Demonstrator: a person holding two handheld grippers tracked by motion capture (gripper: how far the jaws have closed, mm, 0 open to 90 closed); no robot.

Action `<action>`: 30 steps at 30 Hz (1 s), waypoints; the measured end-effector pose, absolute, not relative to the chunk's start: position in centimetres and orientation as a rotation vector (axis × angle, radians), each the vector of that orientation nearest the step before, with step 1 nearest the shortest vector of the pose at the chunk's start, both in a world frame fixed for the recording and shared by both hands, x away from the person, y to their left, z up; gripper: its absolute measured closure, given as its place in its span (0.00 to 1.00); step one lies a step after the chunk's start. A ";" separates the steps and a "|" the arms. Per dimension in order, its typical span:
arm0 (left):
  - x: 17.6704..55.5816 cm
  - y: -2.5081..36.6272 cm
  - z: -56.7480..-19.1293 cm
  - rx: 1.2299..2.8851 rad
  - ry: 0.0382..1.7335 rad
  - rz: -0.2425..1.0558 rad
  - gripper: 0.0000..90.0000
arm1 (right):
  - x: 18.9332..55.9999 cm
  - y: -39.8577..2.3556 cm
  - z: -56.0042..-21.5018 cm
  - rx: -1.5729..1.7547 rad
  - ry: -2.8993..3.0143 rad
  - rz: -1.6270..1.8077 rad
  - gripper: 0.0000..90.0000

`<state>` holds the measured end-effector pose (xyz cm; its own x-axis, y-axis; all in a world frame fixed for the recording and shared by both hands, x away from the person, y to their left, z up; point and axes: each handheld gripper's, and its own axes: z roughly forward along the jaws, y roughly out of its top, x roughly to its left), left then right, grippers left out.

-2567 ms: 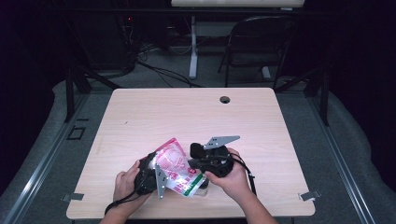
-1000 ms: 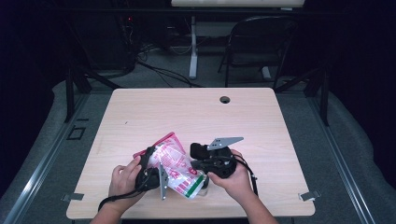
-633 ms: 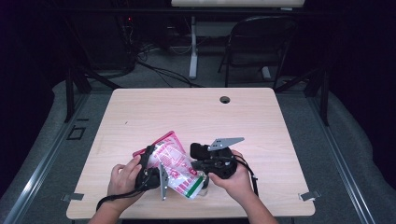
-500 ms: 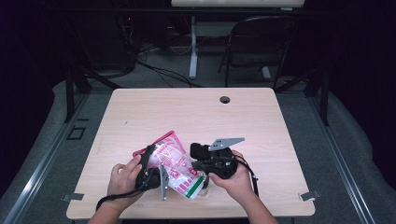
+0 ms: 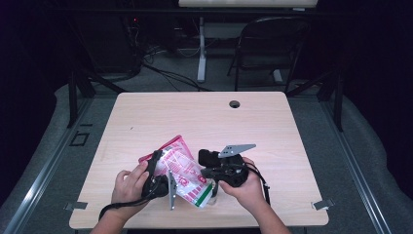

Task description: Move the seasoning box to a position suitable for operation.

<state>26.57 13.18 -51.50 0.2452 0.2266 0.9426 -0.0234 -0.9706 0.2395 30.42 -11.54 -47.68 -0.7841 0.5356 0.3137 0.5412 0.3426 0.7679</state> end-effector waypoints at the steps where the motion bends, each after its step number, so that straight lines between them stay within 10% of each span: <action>1: 26.6 13.2 -51.5 2.310 0.189 1.806 0.69 | 30.4 -11.5 -47.7 -1.034 -2.570 -1.471 1.00; 30: 26.0 12.8 -50.9 2.302 0.094 1.904 0.70 | 30.6 -11.8 -48.1 -1.055 -2.586 -1.462 1.00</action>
